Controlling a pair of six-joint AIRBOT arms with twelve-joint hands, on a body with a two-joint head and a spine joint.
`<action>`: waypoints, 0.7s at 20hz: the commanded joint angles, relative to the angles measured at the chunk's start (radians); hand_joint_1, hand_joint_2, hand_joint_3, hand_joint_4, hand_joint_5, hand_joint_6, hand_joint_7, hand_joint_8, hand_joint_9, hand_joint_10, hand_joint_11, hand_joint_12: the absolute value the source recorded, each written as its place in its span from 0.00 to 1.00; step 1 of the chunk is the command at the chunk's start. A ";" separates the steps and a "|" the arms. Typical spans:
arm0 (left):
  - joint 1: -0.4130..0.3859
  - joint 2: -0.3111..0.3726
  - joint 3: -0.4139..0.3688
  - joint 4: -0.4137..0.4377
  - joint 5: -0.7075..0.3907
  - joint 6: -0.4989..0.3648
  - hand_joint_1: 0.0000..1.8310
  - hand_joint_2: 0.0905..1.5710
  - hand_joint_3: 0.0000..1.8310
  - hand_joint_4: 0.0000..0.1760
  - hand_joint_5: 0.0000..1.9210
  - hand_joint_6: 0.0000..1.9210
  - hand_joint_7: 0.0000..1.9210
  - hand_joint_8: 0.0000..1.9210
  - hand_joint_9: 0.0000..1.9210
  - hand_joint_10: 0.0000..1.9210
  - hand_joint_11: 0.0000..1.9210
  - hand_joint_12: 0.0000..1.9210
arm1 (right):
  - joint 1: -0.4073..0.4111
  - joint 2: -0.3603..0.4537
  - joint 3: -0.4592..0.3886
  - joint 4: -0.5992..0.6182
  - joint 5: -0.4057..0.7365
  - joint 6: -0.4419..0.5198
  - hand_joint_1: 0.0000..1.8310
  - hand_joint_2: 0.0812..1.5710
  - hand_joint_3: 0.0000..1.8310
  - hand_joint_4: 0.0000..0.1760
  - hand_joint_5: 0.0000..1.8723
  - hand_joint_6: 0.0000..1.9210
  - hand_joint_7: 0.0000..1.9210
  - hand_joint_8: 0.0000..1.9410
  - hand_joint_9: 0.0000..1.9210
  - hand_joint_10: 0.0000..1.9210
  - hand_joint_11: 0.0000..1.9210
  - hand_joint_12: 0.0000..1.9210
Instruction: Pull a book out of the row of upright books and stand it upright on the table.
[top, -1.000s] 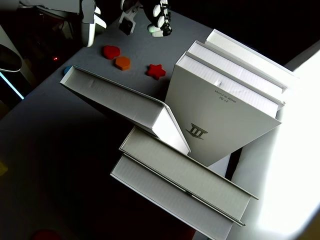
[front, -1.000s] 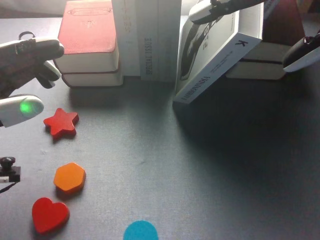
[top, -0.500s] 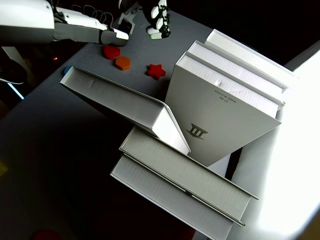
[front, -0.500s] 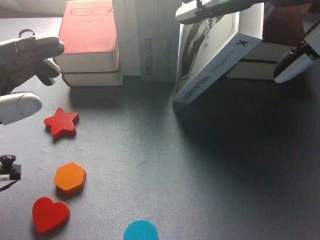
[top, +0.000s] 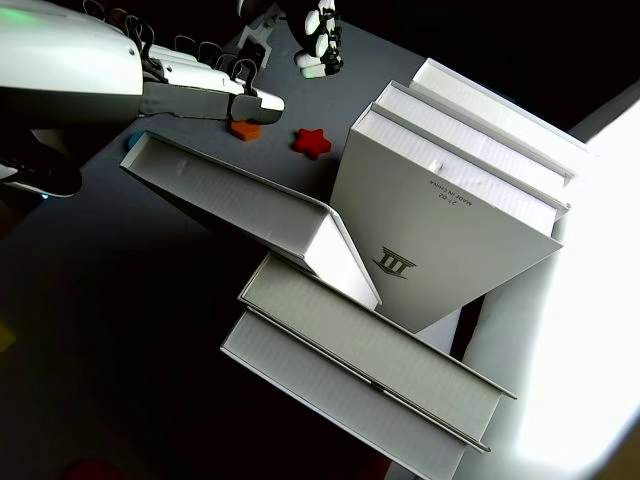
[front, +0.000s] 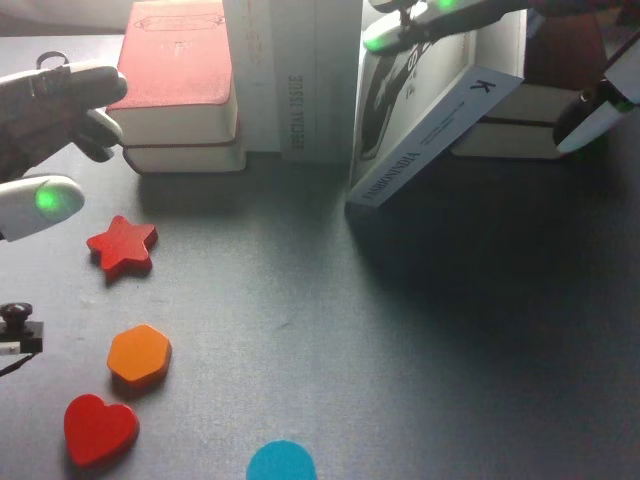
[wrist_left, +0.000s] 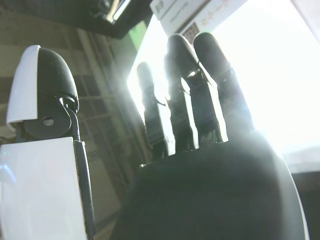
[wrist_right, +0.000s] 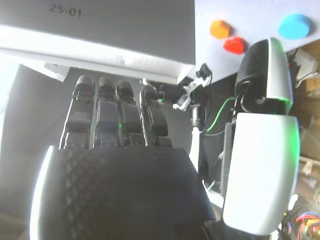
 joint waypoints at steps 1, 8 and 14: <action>-0.013 -0.010 0.009 -0.029 -0.119 -0.012 0.57 0.60 0.00 0.04 0.33 0.00 0.28 0.05 0.20 0.59 0.13 0.80 | 0.008 -0.005 0.004 0.050 -0.055 0.002 0.45 0.52 0.00 0.86 0.06 0.00 0.00 0.00 0.00 0.00 0.00 0.27; -0.026 -0.017 0.017 -0.023 -0.132 -0.012 0.54 0.60 0.00 0.00 0.34 0.00 0.30 0.05 0.23 0.55 0.15 0.79 | -0.004 -0.040 0.041 0.080 -0.054 0.002 0.60 0.68 0.00 0.00 0.27 0.04 0.23 0.01 0.24 0.04 0.00 0.59; -0.031 -0.017 0.018 -0.022 -0.138 -0.012 0.53 0.61 0.00 0.00 0.34 0.00 0.30 0.04 0.22 0.50 0.14 0.79 | -0.004 -0.063 0.061 0.096 -0.045 0.002 0.68 0.72 0.00 0.00 0.47 0.45 0.50 0.66 0.60 0.63 0.52 0.80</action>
